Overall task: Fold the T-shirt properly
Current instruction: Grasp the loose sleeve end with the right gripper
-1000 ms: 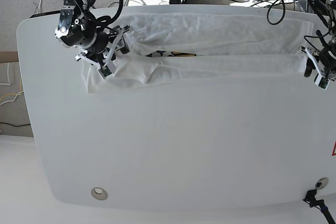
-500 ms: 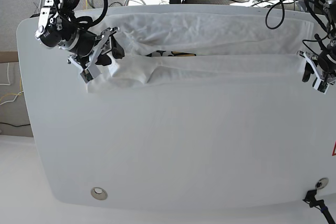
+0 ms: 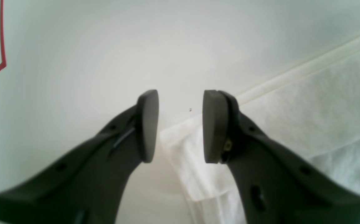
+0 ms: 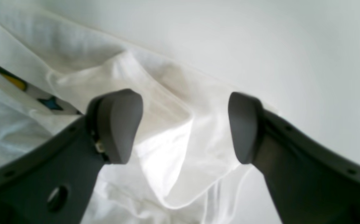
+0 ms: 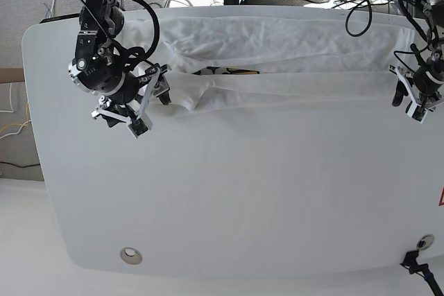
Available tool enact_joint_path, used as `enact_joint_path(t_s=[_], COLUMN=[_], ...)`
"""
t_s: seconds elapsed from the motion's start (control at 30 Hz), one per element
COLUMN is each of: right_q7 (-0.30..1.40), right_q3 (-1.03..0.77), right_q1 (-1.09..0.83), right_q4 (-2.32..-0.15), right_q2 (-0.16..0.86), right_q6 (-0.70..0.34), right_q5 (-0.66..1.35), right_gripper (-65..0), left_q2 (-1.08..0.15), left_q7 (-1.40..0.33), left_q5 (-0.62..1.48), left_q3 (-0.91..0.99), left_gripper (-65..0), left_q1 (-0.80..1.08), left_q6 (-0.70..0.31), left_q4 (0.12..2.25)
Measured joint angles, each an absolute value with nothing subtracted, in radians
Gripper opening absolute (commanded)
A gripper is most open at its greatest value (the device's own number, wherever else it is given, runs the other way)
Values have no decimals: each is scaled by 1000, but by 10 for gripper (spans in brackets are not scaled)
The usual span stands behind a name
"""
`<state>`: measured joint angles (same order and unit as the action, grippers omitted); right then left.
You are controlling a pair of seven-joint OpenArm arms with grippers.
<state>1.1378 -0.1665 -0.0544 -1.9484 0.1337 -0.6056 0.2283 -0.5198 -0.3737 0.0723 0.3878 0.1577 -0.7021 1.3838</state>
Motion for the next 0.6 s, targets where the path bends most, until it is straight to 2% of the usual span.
enact_joint_path(t_s=[0.2, 0.5, 0.6], right_q7=[1121, 1028, 1029], right_q3=[-103, -107, -107], right_q1=[-54, -74, -86], right_q4=[-1940, -1800, -1800], right_q2=[97, 100, 100], right_q6=[-610, -607, -607], right_q5=[35, -3, -4], right_gripper=[-211, -251, -318], left_q2=[-520, -522, -522], left_q7=[-374, -373, -374], left_q5=[75, 75, 75], left_q3=[388, 388, 388], left_gripper=[-432, -432, -432], left_q1=[158, 158, 158], left_q6=[-705, -704, -704], left_q4=[1384, 1384, 1384])
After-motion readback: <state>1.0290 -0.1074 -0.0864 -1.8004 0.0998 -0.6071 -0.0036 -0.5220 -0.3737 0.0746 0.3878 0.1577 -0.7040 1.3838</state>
